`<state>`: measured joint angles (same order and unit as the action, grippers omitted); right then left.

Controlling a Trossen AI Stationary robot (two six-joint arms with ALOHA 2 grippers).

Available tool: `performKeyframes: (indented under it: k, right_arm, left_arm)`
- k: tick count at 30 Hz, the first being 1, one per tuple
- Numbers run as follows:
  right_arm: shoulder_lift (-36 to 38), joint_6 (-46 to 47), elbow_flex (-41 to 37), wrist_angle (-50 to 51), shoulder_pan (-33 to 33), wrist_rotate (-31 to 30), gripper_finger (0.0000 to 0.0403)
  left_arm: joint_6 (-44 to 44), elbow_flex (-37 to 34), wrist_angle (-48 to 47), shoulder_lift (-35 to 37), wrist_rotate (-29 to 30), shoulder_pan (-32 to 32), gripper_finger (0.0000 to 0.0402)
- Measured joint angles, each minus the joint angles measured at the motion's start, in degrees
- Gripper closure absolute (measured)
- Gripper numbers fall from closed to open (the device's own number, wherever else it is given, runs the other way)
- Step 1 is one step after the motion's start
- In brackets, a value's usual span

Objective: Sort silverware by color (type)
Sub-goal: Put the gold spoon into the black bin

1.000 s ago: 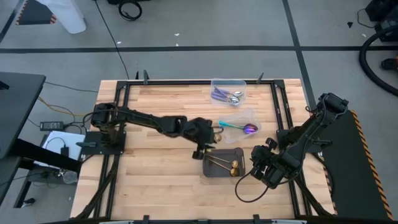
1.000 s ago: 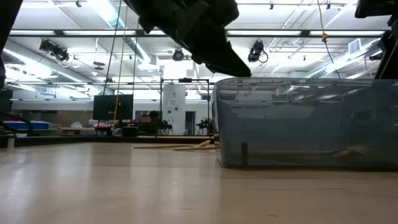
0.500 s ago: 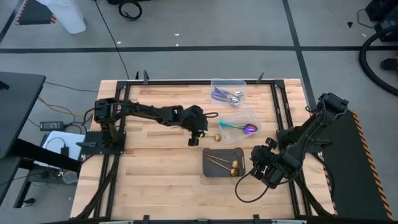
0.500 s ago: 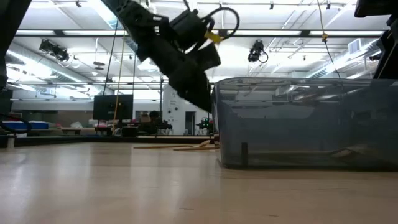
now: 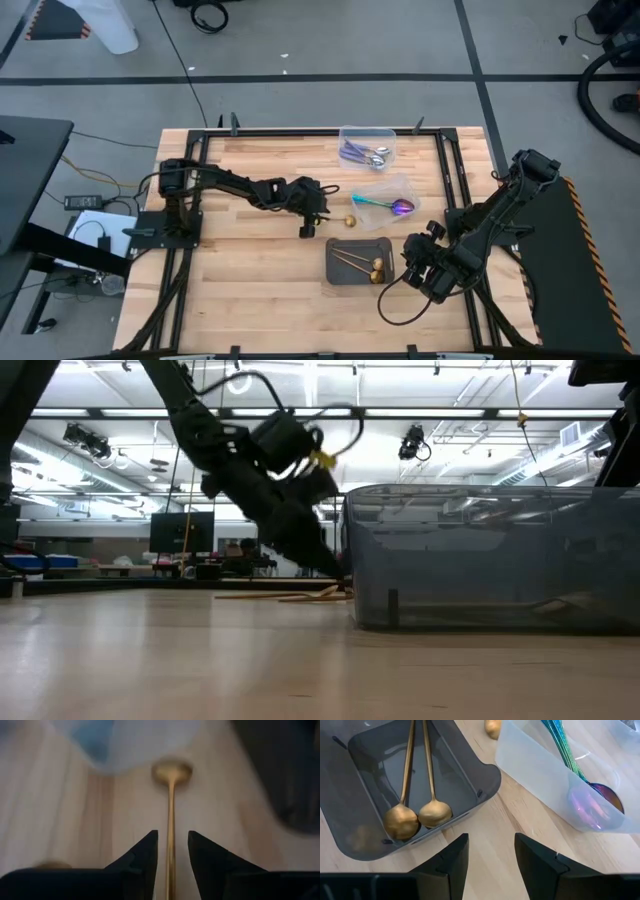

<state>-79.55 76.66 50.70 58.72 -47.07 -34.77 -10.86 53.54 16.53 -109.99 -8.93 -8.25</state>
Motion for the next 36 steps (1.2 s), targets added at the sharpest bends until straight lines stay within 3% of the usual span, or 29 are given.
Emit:
performKeyframes:
  k: [14,18,23,31,36]
  right_arm:
    - [0.0,0.1,0.0,-0.4,0.0,-0.2,0.0234]
    - [0.0,-0.1,0.0,-0.4,0.0,-0.2,0.0234]
    - [0.0,-0.1,0.0,-0.4,0.0,-0.2,0.0234]
    - [0.0,-0.1,0.0,-0.4,0.0,-0.2,0.0234]
    - [0.0,0.1,0.0,-0.5,0.0,-0.3,0.0234]
  left_arm:
    - [1.2,-0.1,-0.7,-2.6,-0.6,-2.4,0.0288]
    - [0.0,0.2,-2.9,-3.1,-0.9,-2.6,0.0315]
    - [-3.6,0.3,-5.0,-3.5,0.7,-1.7,0.0379]
    - [-1.4,1.1,-6.6,-2.1,2.4,-0.8,0.0379]
    - [0.5,4.9,-12.3,0.1,2.1,-0.5,0.0379]
